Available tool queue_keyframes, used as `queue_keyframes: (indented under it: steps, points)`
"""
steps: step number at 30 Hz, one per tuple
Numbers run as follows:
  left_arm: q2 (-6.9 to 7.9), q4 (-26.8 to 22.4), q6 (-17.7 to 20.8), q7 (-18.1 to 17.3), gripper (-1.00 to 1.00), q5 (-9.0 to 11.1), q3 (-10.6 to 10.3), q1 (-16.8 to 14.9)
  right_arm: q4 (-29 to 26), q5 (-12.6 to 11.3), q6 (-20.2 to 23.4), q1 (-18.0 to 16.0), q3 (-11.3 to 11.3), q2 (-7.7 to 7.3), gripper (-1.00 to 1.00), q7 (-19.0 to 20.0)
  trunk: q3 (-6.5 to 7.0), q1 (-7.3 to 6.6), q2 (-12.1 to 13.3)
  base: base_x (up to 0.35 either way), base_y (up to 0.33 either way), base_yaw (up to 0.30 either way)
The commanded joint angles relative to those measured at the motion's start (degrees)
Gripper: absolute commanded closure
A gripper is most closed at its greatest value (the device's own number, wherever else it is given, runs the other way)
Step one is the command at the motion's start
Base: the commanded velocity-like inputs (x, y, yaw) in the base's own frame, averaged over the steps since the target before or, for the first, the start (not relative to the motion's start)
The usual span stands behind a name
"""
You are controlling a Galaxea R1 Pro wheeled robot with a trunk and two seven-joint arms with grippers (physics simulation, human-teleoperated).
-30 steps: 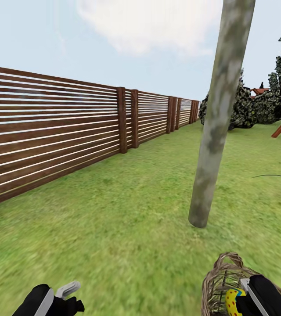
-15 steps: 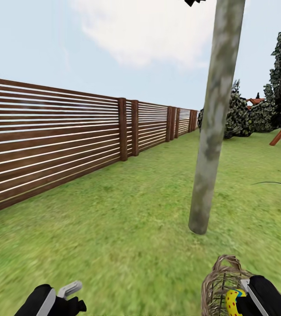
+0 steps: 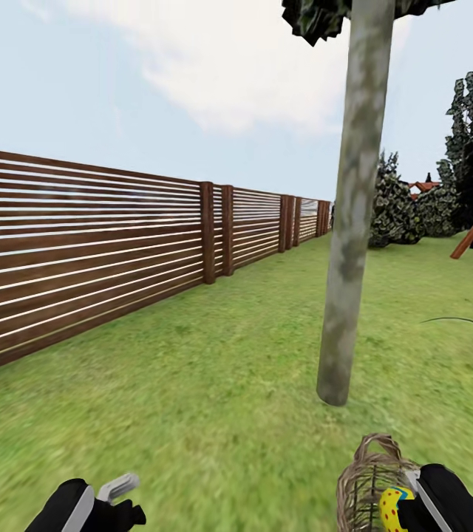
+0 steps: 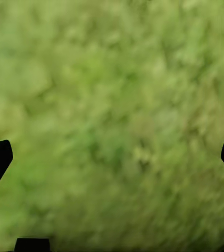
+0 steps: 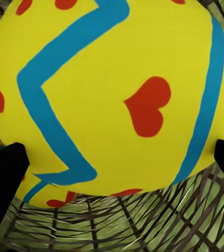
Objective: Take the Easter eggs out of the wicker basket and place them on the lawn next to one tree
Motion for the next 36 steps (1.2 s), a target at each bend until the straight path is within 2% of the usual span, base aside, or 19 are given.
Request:
queue_keyframes:
  steps: [1,16,20,24,26,36]
  points:
    - [-0.03,-0.05,0.27,-0.38,-1.00,-0.36,0.20,-0.03,-0.06,-0.05,0.24,-0.04,0.18,-0.05,1.00,0.13,0.16,-0.04,-0.01,-0.009,0.000,0.000]
    - [0.32,-0.16,0.31,-0.46,-1.00,-0.27,0.17,-0.03,-0.06,-0.05,0.24,-0.03,0.29,0.11,1.00,0.14,3.48,-0.43,0.19,0.000,0.000,0.000]
    - [0.33,-1.37,0.39,-0.53,-1.00,-0.22,0.26,-0.03,-0.12,0.03,0.24,-0.03,0.21,0.04,1.00,0.20,4.20,-1.30,1.79,0.000,0.000,0.000]
    - [0.78,-8.42,1.42,-0.43,-1.00,-0.28,0.31,-0.03,-0.15,-0.02,0.28,-0.03,0.28,0.08,1.00,0.23,4.92,-2.18,3.39,0.000,0.000,0.000]
    - [0.37,-11.18,4.62,-0.25,-1.00,-0.33,0.11,-0.03,-0.20,-0.28,0.32,-0.03,0.24,0.05,1.00,0.31,5.28,-2.62,4.20,0.000,0.000,0.000]
    - [0.44,-9.39,5.23,0.04,-1.00,-0.54,-0.08,-0.03,-0.24,-0.63,0.33,-0.03,0.22,0.03,1.00,0.34,7.09,-4.82,8.21,0.000,0.000,-0.012]
